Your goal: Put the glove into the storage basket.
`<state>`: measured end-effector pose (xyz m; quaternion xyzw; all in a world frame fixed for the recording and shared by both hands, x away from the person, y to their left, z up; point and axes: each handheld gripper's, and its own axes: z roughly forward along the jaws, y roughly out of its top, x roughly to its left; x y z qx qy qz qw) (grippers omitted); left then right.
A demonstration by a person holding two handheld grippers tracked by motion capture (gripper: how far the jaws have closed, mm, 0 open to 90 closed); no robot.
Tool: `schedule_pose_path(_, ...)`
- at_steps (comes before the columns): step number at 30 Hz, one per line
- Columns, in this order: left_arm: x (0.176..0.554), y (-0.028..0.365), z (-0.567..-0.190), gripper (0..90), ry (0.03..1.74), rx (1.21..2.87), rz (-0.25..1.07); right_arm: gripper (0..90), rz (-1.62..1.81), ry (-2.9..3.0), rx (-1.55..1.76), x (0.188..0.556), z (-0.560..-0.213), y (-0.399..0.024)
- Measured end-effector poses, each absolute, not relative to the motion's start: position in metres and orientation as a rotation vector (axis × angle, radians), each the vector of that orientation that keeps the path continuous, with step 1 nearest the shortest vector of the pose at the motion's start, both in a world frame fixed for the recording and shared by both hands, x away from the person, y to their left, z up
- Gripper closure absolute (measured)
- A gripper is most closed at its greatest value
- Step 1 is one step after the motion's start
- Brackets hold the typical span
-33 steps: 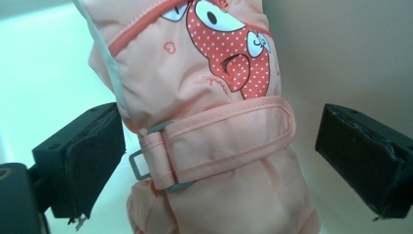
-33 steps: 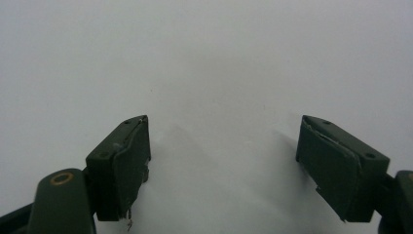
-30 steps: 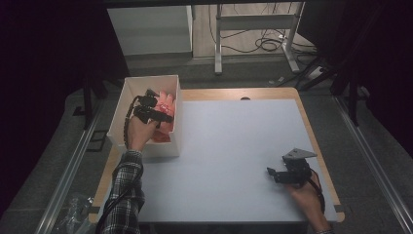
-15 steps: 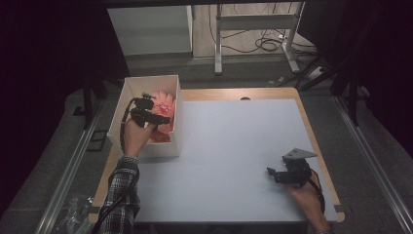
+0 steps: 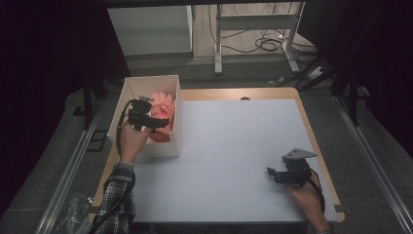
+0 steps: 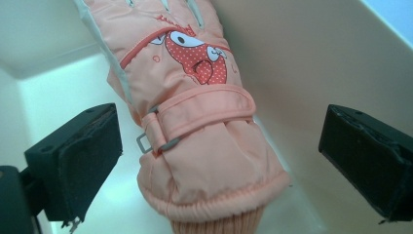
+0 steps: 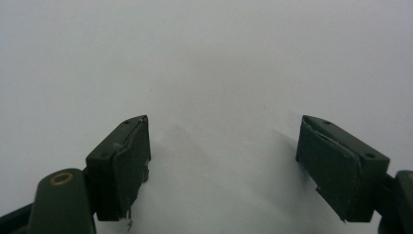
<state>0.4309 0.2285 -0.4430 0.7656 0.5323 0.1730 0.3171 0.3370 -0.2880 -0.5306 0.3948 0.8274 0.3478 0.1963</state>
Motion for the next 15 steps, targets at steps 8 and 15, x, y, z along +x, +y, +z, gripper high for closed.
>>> schedule_pose_path(8, 0.417, 0.232, -0.438, 2.5, 1.369, 2.009, 0.476, 20.4, 0.974, 2.317, 1.106, 0.337, -0.531, -0.288)
schedule_pose_path(15, 0.405, 0.232, -0.434, 2.5, 1.333, 2.014, 0.483, 20.4, 0.971, 2.318, 1.105, 0.337, -0.53, -0.288)
